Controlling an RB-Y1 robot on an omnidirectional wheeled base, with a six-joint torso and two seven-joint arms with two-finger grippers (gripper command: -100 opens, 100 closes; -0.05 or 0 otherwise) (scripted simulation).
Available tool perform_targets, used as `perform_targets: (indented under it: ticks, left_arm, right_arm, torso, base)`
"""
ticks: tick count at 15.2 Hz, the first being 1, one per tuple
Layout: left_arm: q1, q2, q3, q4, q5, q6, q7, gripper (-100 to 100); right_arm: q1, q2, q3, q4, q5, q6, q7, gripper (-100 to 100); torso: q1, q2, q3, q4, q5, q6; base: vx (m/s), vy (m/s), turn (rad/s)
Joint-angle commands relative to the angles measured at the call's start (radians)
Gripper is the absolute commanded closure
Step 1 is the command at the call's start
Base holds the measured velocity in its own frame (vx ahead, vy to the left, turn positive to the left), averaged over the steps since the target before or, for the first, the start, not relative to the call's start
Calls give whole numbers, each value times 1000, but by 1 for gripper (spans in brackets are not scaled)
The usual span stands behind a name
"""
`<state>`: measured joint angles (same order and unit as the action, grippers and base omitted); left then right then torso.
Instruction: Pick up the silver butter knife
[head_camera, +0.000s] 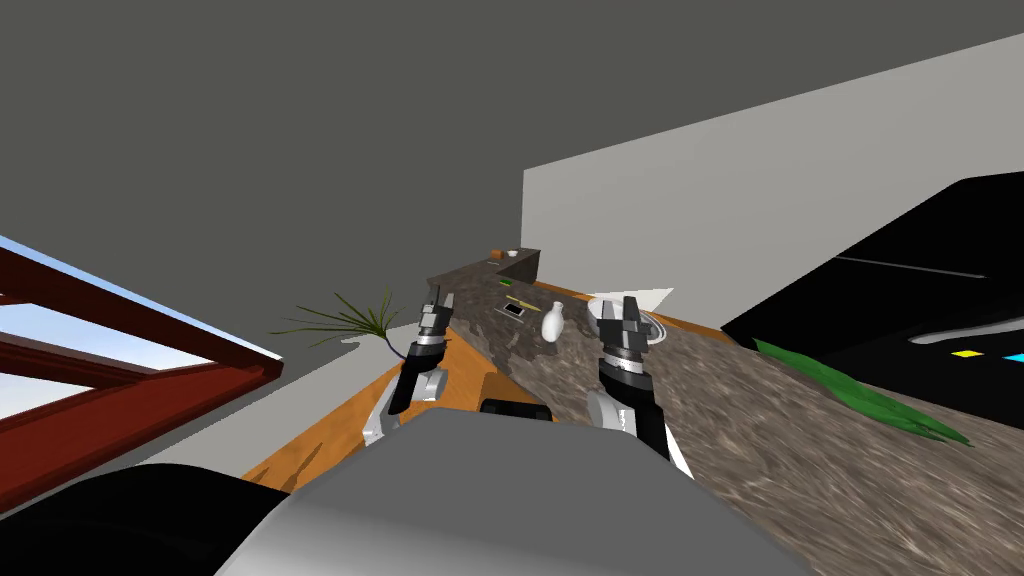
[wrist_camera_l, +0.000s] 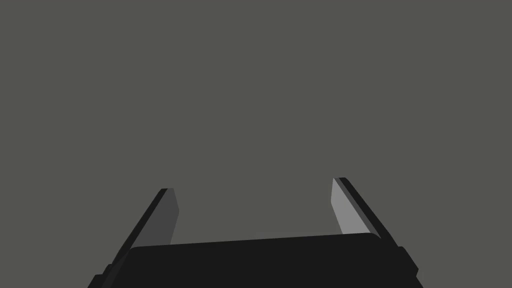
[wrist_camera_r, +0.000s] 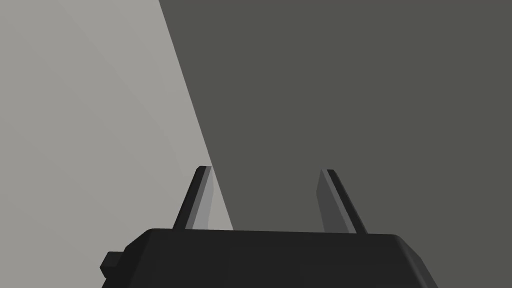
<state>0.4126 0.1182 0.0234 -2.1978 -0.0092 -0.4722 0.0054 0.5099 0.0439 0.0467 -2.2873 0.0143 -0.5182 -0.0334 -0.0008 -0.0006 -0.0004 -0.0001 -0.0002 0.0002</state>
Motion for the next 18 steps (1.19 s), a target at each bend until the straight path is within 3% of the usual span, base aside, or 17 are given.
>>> perform_targets:
  ticks: [1,4,5,7,8,10,11,13,14,16,17,18]
  left_arm:
    - [-29,19,11,12,-7,50,7,-100]
    - [-55,29,18,24,-14,107,10,-100]
    - [-84,39,25,38,-21,130,12,-100]
    - [-84,39,25,38,-21,158,12,-100]
    - [-114,49,33,53,-29,187,14,-100]
    - [-114,49,33,53,-29,213,14,-100]
    - [-145,58,41,70,-37,243,16,-100]
    - [-145,58,41,70,-37,272,16,-100]
    - [-179,67,50,88,-45,303,17,-100]
    - [-179,67,50,88,-45,334,17,-100]
    - [-213,76,58,108,-53,362,17,-100]
    - [-213,76,58,108,-53,382,17,-100]
  right_arm:
    - [0,0,0,0,0,0,0,0]
    - [0,0,0,0,0,0,0,0]
    - [0,0,0,0,0,0,0,0]
    - [0,0,0,0,0,0,0,0]
    - [0,0,0,0,0,0,0,0]
    - [0,0,0,0,0,0,0,0]
    - [0,0,0,0,0,0,0,0]
    - [0,0,0,0,0,0,0,0]
    - [0,0,0,0,0,0,0,0]
    - [0,0,0,0,0,0,0,0]
    - [0,0,0,0,0,0,0,0]
    - [0,0,0,0,0,0,0,0]
  torso:
    - [0,0,0,0,0,0]
    - [0,0,0,0,0,0]
    - [0,0,0,0,0,0]
    - [0,0,0,0,0,0]
    - [0,0,0,0,0,0]
    - [0,0,0,0,0,0]
    - [0,0,0,0,0,0]
    - [0,0,0,0,0,0]
    - [0,0,0,0,0,0]
    - [0,0,0,0,0,0]
    - [0,0,0,0,0,0]
    - [0,0,0,0,0,0]
  base:
    - [1,-15,-69]
    - [2,-14,-72]
    - [2,-17,-87]
    - [3,-12,-44]
    - [4,-12,-59]
    - [4,-10,-54]
    - [4,-13,-68]
    - [4,-12,-60]
    - [4,-13,-85]
    - [4,-11,-63]
    - [4,-15,-78]
    - [5,-18,-91]
